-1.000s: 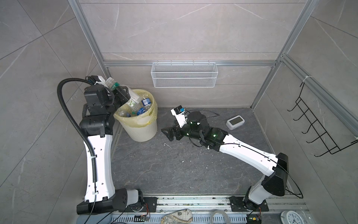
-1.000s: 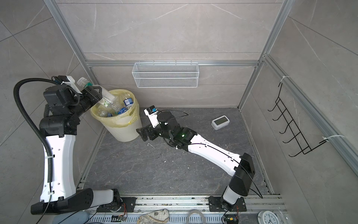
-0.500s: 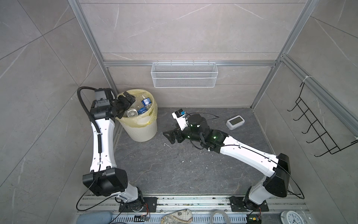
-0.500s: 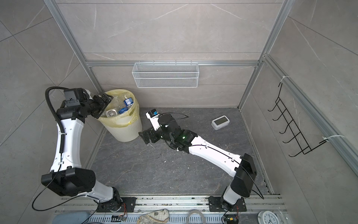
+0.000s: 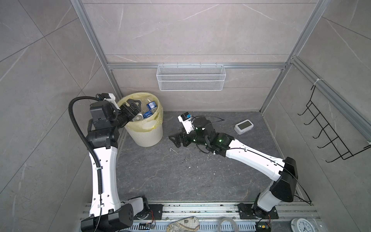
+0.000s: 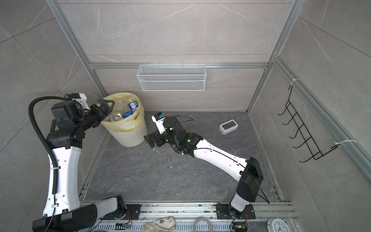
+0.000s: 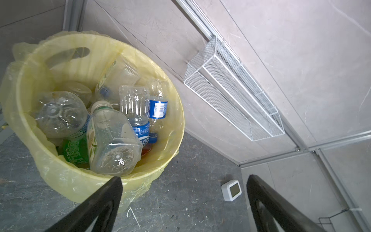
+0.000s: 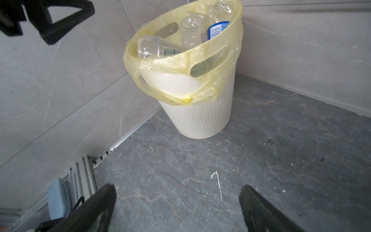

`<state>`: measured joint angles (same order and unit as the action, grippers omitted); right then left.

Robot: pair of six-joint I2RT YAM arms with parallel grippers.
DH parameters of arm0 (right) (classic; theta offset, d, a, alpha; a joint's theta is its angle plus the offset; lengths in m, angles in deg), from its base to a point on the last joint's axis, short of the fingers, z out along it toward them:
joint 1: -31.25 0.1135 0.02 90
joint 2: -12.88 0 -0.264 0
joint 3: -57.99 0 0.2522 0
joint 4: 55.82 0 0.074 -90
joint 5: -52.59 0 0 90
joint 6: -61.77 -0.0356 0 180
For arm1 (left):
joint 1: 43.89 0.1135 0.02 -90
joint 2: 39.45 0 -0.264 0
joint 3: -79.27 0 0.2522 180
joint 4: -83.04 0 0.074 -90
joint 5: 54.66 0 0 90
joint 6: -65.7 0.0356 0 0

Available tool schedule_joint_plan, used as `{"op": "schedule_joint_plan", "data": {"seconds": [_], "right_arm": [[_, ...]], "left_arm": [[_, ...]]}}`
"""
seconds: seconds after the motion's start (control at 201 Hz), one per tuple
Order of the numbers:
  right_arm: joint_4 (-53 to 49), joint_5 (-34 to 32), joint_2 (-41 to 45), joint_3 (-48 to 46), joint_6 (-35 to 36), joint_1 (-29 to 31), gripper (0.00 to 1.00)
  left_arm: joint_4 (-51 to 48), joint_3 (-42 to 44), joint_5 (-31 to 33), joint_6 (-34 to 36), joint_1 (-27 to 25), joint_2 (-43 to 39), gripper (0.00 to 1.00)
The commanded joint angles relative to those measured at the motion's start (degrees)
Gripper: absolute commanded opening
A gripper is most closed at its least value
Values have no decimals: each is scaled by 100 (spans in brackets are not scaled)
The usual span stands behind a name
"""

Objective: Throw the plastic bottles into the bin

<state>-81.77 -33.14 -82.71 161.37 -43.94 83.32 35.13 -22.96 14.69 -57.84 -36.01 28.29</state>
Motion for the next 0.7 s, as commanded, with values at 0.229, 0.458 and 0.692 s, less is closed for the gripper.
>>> {"op": "schedule_joint_plan", "data": {"seconds": [0.229, 0.458, 0.692], "right_arm": [[-647, -830, 254, -4, -704, -1288, 99], [-537, -1992, 760, -1038, -794, -2225, 99], [-777, -2717, 759, -1779, -1146, -3161, 99]], "left_arm": [[1575, 1265, 1366, 2452, -2532, -680, 100], [2297, 2236, 2699, 3568, -4086, 249, 100], [2556, 2553, 3394, 3638, -4161, 1498, 100]]}}
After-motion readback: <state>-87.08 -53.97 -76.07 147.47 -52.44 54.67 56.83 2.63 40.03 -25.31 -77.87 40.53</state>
